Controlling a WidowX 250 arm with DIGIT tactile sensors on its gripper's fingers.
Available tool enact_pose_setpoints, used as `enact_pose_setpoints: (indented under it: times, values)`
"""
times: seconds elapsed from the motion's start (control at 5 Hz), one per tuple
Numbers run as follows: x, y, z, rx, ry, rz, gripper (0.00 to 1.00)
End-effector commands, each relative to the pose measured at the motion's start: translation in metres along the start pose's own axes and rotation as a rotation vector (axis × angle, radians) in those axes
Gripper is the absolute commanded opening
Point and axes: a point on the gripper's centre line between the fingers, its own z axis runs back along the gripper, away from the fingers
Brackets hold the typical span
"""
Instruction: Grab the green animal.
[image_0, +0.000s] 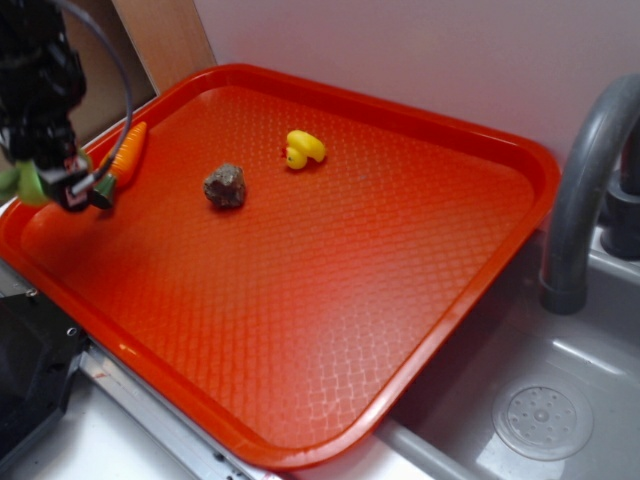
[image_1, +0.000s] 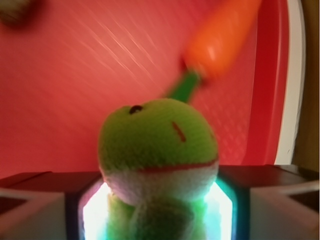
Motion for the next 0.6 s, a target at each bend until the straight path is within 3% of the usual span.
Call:
enact_pose_setpoints:
  times: [0.0,0.2,0.4]
  values:
    - [0.020,-0.050,0.100,-0.121,-0.096,0.032,0.00]
    - [0.003,-0.093,0.125,-0.175,-0.151,-0.007,0.00]
    - [0.022,-0.052,0.110,-0.254,-0.114,-0.095,0.00]
